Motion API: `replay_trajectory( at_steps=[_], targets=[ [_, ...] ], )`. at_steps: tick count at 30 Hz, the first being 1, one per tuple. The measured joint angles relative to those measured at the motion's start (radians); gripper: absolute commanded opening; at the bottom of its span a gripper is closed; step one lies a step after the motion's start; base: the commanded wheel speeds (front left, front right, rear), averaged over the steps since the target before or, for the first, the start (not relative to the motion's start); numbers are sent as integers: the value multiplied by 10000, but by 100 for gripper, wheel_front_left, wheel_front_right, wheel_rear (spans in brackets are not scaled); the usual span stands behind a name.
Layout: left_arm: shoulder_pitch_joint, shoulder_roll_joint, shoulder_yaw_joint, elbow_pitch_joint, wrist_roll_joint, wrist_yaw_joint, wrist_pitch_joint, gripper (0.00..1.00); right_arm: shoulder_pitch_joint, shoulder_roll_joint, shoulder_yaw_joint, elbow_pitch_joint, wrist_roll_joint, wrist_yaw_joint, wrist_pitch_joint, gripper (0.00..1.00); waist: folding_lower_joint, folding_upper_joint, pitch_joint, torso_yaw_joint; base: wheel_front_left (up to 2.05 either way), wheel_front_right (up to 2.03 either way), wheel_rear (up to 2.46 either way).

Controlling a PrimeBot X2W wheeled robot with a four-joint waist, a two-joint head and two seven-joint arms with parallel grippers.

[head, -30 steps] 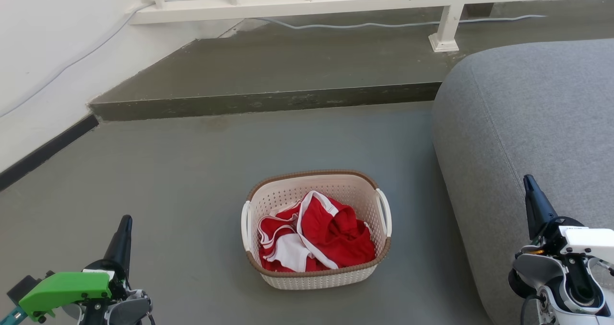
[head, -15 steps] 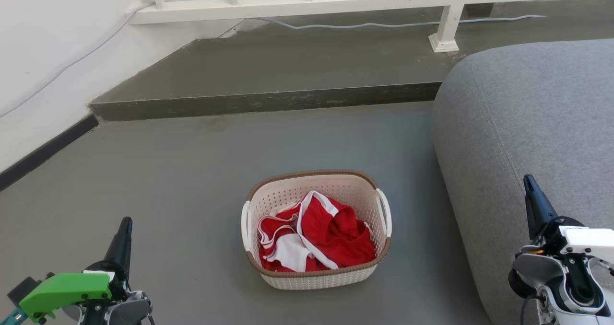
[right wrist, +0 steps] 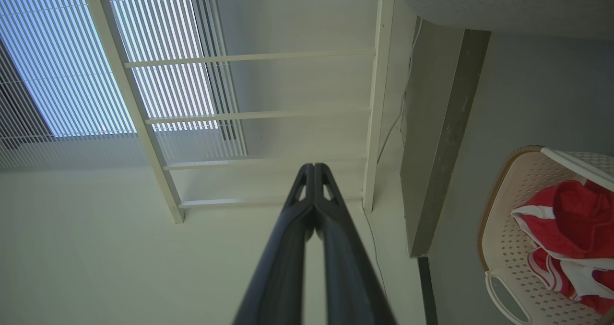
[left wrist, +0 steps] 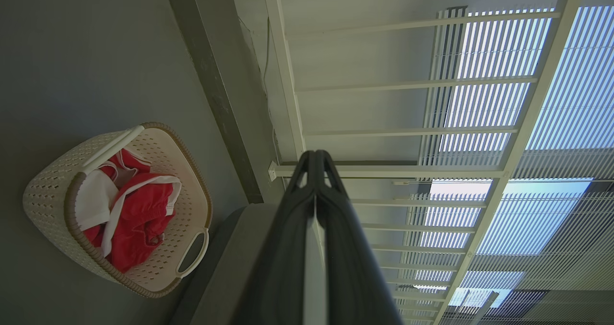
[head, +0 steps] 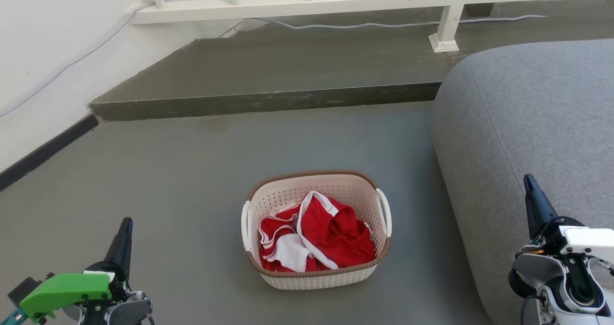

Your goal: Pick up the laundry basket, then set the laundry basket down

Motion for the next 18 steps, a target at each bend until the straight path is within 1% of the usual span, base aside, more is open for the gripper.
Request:
replay_trajectory(
  at_steps=[18],
  targets=[
    [-7, -2, 10, 19, 0, -2, 38, 0, 0, 2, -6, -10, 0, 0, 19, 0, 0, 0, -1, 1, 0, 0, 0]
  ],
)
